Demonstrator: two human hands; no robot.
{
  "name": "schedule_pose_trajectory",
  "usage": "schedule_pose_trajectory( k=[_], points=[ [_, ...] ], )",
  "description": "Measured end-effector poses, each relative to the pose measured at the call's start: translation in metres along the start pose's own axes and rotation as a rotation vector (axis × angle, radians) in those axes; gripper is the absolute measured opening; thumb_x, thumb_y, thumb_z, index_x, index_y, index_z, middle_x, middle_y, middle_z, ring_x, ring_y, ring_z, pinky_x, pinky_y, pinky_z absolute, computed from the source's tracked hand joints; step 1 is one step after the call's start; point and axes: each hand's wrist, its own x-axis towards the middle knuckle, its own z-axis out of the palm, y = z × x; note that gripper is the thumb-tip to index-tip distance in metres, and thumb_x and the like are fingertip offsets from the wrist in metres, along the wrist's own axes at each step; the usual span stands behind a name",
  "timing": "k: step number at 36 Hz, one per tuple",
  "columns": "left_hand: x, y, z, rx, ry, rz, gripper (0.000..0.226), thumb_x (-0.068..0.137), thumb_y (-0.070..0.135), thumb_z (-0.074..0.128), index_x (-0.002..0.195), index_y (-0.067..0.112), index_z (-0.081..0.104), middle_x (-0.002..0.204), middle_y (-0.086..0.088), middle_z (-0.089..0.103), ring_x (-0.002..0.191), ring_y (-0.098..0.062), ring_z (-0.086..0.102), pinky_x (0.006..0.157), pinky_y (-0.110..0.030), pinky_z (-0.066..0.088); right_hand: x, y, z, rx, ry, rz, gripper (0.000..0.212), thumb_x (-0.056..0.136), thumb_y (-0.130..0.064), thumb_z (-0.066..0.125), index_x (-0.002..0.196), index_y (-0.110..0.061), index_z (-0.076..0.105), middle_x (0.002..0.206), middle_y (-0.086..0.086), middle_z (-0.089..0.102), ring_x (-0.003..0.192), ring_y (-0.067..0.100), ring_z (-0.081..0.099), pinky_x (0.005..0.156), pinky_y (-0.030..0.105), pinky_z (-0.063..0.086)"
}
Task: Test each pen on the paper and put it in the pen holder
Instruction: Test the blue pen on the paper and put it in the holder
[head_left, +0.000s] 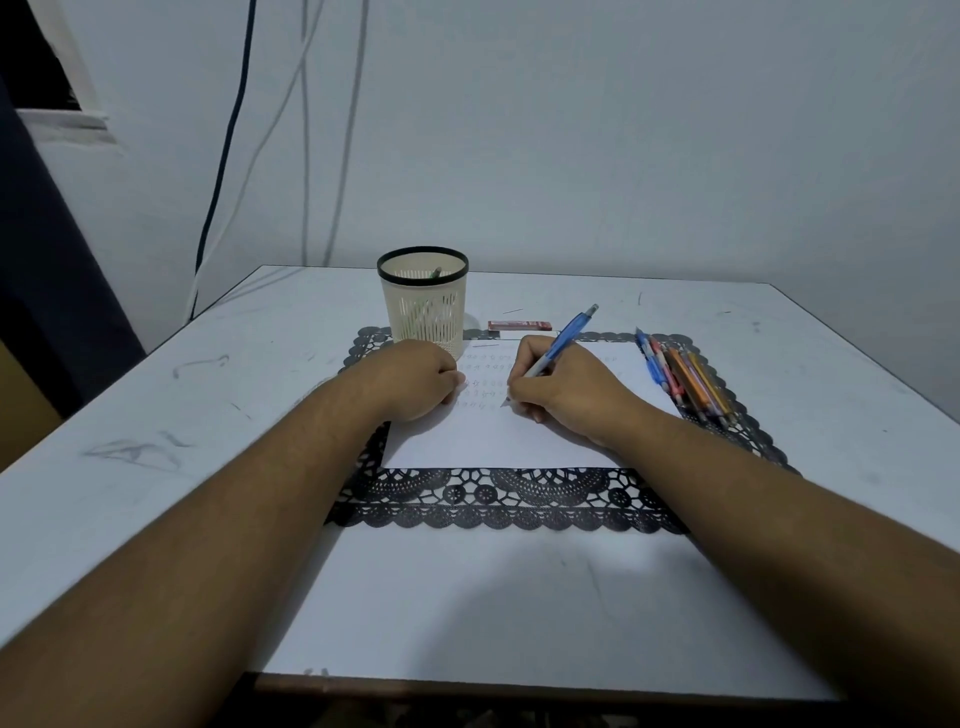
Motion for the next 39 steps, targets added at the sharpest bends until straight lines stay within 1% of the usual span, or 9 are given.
schedule_pose_trajectory(
  k=[5,9,15,18,23,28,33,36,39],
  points=[
    [0.0,0.0,0.0,-0.019,-0.005,-0.005,0.039,0.106,0.032,0.048,0.073,0.019,0.063,0.082,0.0,0.067,0.084,-0.018,0.06,0.072,-0.033,0.043,-0.001,-0.002,0.001,-0.038,0.027,0.006,0.02,0.087,0.009,0.062,0.074,-0.006,0.056,0.076,0.021,0.059,0.062,0.018,0.058,0.056,0.026,0.048],
    [0.0,0.001,0.001,-0.013,-0.003,-0.002,0.041,0.106,0.031,0.048,0.069,0.02,0.06,0.076,0.002,0.064,0.078,-0.016,0.057,0.065,-0.032,0.038,-0.003,-0.002,0.0,-0.003,-0.01,0.011,0.02,0.086,0.012,0.062,0.075,-0.004,0.054,0.076,0.018,0.05,0.058,0.016,0.052,0.058,0.024,0.049],
    [0.002,-0.001,0.0,-0.008,0.002,-0.008,0.042,0.106,0.032,0.049,0.067,0.022,0.058,0.074,0.003,0.062,0.075,-0.013,0.055,0.064,-0.032,0.036,-0.002,-0.004,0.002,-0.009,-0.015,-0.005,0.016,0.087,0.011,0.063,0.079,-0.002,0.057,0.072,0.016,0.054,0.06,0.015,0.055,0.06,0.026,0.049],
    [0.002,-0.001,0.0,-0.01,0.0,-0.006,0.041,0.106,0.032,0.049,0.068,0.021,0.059,0.074,0.003,0.063,0.075,-0.013,0.056,0.063,-0.031,0.037,-0.002,-0.003,0.002,-0.023,0.001,0.001,0.015,0.087,0.01,0.063,0.08,-0.001,0.058,0.073,0.016,0.053,0.059,0.013,0.055,0.064,0.028,0.052],
    [0.001,0.001,0.001,-0.014,-0.001,-0.006,0.041,0.106,0.031,0.048,0.067,0.022,0.059,0.074,0.004,0.062,0.074,-0.011,0.054,0.061,-0.03,0.035,-0.004,-0.003,0.001,-0.022,0.018,0.013,0.016,0.087,0.009,0.063,0.079,-0.003,0.056,0.076,0.016,0.05,0.058,0.012,0.053,0.063,0.024,0.052],
    [0.001,-0.001,0.0,-0.007,-0.004,-0.016,0.04,0.106,0.032,0.048,0.069,0.021,0.061,0.077,0.003,0.065,0.08,-0.016,0.059,0.068,-0.033,0.04,-0.004,-0.003,0.002,0.003,-0.042,0.017,0.026,0.086,0.009,0.065,0.071,-0.01,0.054,0.074,0.014,0.051,0.061,0.014,0.051,0.063,0.025,0.05],
    [0.001,0.0,0.0,-0.013,-0.011,-0.006,0.041,0.106,0.032,0.048,0.069,0.022,0.06,0.077,0.003,0.065,0.08,-0.015,0.059,0.069,-0.033,0.041,-0.006,-0.003,-0.007,0.039,0.043,-0.002,0.026,0.089,0.009,0.063,0.071,-0.009,0.056,0.075,0.015,0.052,0.061,0.017,0.052,0.058,0.024,0.048],
    [0.002,-0.001,0.001,-0.02,-0.011,-0.012,0.042,0.106,0.032,0.048,0.067,0.023,0.058,0.075,0.003,0.063,0.077,-0.015,0.057,0.068,-0.033,0.039,-0.006,-0.003,-0.008,0.03,0.029,0.006,0.026,0.089,0.01,0.063,0.071,-0.008,0.056,0.071,0.013,0.052,0.058,0.014,0.052,0.058,0.023,0.048],
    [0.002,-0.002,0.001,-0.026,-0.005,-0.017,0.042,0.106,0.032,0.048,0.066,0.023,0.058,0.074,0.004,0.063,0.077,-0.013,0.057,0.068,-0.033,0.04,-0.006,-0.004,-0.005,-0.011,0.012,0.01,0.024,0.088,0.01,0.064,0.072,-0.006,0.057,0.066,0.007,0.054,0.056,0.008,0.054,0.063,0.023,0.051]
  ],
)
